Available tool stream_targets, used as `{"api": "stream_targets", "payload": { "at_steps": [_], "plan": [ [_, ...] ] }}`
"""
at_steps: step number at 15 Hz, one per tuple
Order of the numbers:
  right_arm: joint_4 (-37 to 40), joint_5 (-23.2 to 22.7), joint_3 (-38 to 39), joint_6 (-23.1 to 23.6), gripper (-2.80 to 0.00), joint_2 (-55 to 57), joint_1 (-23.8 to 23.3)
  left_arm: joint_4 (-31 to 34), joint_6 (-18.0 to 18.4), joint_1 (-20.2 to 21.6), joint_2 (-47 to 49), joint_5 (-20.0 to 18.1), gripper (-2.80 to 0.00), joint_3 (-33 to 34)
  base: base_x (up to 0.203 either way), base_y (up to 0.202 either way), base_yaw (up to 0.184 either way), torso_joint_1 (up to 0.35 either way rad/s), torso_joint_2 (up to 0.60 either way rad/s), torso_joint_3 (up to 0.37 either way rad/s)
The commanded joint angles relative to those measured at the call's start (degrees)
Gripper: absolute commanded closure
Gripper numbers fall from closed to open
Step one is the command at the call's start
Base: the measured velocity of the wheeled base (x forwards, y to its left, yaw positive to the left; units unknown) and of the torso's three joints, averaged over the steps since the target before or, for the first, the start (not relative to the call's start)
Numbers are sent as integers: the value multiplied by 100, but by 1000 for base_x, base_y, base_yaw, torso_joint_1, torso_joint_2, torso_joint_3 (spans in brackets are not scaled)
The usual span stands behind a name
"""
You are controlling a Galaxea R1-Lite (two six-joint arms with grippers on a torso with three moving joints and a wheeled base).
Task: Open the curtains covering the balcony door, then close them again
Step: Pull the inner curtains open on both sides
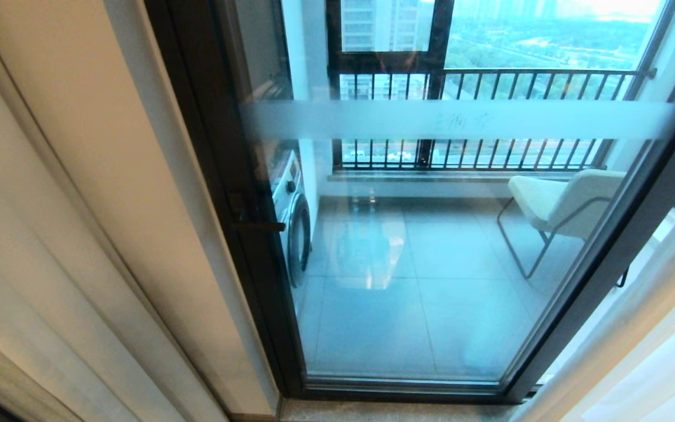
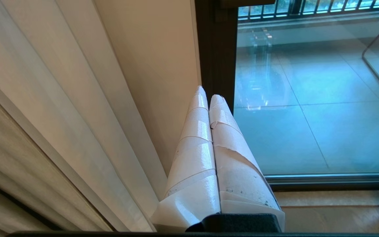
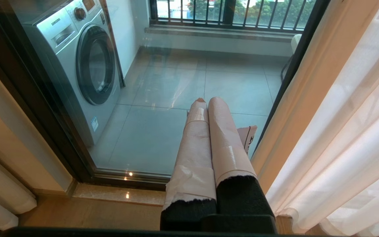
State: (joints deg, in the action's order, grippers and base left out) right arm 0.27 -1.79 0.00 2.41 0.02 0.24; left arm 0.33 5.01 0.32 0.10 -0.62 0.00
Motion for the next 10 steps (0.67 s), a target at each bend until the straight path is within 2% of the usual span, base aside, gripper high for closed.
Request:
{"api": "stream_targets", "payload": {
  "at_steps": [1, 4, 7, 10],
  "plan": [
    [0, -5, 0, 5, 0, -2, 2, -6, 35, 3, 8, -17, 0, 0, 0, 0, 0, 0, 0, 0],
    [0, -5, 0, 5, 0, -2, 2, 2, 33, 3, 8, -7, 0, 0, 0, 0, 0, 0, 0, 0],
    [0, -5, 0, 5, 0, -2, 2, 11, -211, 3, 8, 27, 0, 0, 0, 0, 0, 0, 0, 0],
    [0, -5, 0, 5, 0, -2, 2, 11, -203, 3, 8, 26, 0, 0, 0, 0, 0, 0, 0, 0]
  ]
}}
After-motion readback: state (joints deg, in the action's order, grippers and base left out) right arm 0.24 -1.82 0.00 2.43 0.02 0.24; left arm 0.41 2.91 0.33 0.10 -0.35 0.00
